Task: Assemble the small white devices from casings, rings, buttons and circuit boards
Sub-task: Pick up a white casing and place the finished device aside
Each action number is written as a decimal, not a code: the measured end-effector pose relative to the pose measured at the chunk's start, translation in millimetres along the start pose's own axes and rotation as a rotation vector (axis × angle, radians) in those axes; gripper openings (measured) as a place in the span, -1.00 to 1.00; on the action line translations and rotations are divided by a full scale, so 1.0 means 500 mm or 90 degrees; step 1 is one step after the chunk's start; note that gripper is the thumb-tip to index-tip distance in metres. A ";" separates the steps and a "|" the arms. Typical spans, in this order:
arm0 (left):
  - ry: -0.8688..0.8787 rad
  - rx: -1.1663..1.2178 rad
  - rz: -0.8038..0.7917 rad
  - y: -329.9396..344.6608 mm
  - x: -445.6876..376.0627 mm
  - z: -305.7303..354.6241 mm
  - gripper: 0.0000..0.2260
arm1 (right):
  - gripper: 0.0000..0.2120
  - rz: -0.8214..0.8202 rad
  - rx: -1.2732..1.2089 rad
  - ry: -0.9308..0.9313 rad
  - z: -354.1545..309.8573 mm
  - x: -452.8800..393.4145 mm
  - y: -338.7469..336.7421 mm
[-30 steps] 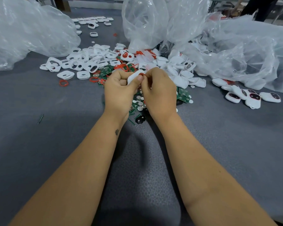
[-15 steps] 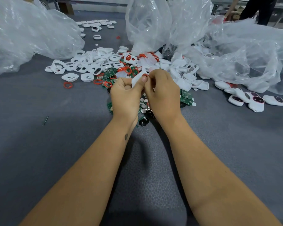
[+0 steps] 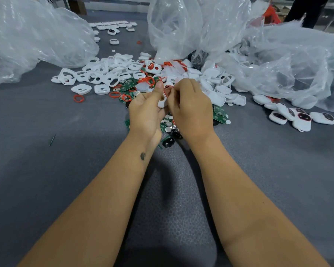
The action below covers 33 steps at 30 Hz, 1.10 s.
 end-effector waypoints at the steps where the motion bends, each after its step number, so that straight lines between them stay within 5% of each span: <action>1: 0.000 0.003 -0.001 0.001 0.001 0.000 -0.78 | -0.86 0.004 0.011 -0.011 -0.002 0.000 0.000; 4: 0.066 -0.076 0.024 -0.003 0.003 0.011 -0.73 | -0.85 0.002 0.048 -0.009 -0.002 -0.002 0.003; 7: 0.234 -0.310 0.082 -0.007 0.011 0.049 -0.68 | -0.92 -0.078 0.064 0.042 0.006 -0.002 0.030; 9: 0.315 -0.414 0.039 0.010 0.020 0.063 -0.69 | -0.90 -0.169 0.048 0.113 0.032 0.009 0.057; 13: 0.292 -0.478 -0.121 0.033 0.018 0.045 -0.81 | -0.90 -0.196 0.023 0.134 0.052 0.017 0.050; 16: 0.324 -0.475 -0.120 0.045 0.028 0.052 -0.80 | -0.84 -0.200 0.058 0.143 0.055 0.013 0.055; 29: 0.333 -0.399 0.186 0.025 0.049 0.059 -0.72 | -0.86 -0.154 -0.026 0.172 0.050 0.012 0.052; 33: 0.314 -0.365 0.153 0.026 0.023 0.078 -0.70 | -0.92 -0.099 -0.152 0.222 0.051 0.015 0.047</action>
Point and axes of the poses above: each hand's wrist, its own x-axis away from the middle knuckle, its own y-axis out of the palm, z = x × y, the point moved 8 cm from there along -x, towards the middle knuckle, and after that the axes turned 2 degrees about -z, right-handed, at the moved point
